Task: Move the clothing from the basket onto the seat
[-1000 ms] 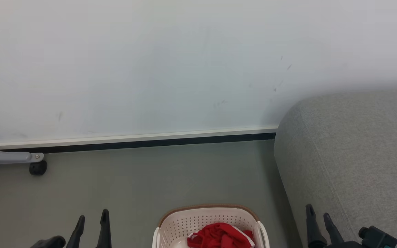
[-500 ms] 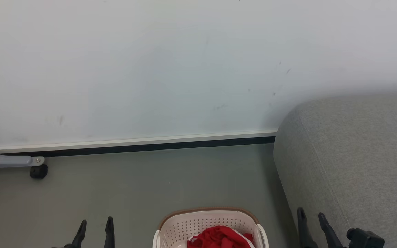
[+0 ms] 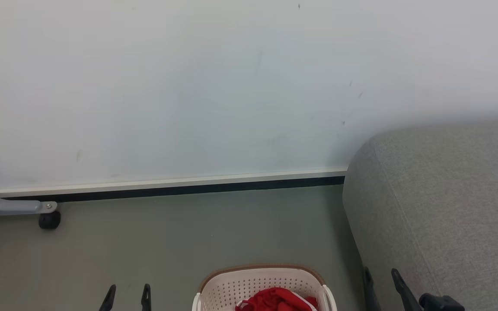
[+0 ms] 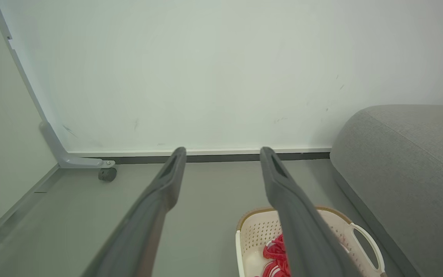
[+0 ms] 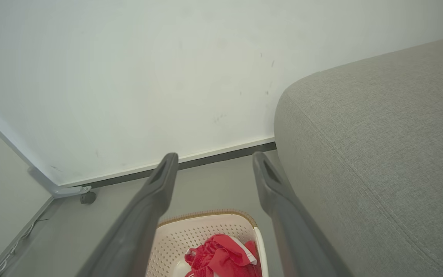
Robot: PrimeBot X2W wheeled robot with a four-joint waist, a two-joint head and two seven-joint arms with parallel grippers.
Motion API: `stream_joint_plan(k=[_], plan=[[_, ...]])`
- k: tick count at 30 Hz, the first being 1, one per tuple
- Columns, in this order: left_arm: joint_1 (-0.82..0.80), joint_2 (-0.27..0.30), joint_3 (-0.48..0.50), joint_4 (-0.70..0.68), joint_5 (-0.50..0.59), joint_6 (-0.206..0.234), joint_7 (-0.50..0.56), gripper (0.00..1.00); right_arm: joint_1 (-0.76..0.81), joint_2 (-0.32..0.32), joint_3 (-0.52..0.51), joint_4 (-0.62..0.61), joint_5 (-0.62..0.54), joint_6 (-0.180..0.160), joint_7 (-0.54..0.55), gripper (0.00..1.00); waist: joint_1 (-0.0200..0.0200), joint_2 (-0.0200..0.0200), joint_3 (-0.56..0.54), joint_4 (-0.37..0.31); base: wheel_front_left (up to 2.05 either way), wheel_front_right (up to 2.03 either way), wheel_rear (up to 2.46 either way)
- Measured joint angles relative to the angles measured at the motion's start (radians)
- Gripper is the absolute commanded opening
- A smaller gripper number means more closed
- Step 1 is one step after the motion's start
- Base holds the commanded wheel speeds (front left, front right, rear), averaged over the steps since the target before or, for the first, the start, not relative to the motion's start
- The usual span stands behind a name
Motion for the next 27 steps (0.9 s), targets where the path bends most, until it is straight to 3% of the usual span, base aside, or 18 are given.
stream_joint_plan(k=[8, 27], plan=[[0.007, 0.000, -0.011, 0.001, 0.096, 0.003, -0.024, 1.00, 0.005, -0.001, 0.024, 0.000, -0.092, -0.010, -0.025, 1.00, 0.0000, 0.0000, -0.008, 0.000, 0.00, 0.00, 0.00], [0.012, -0.002, -0.001, 0.020, 0.095, -0.003, -0.024, 1.00, 0.009, -0.001, 0.016, 0.001, -0.102, -0.009, -0.025, 1.00, 0.0001, 0.0000, -0.006, -0.001, 0.00, 0.00, 0.00]])
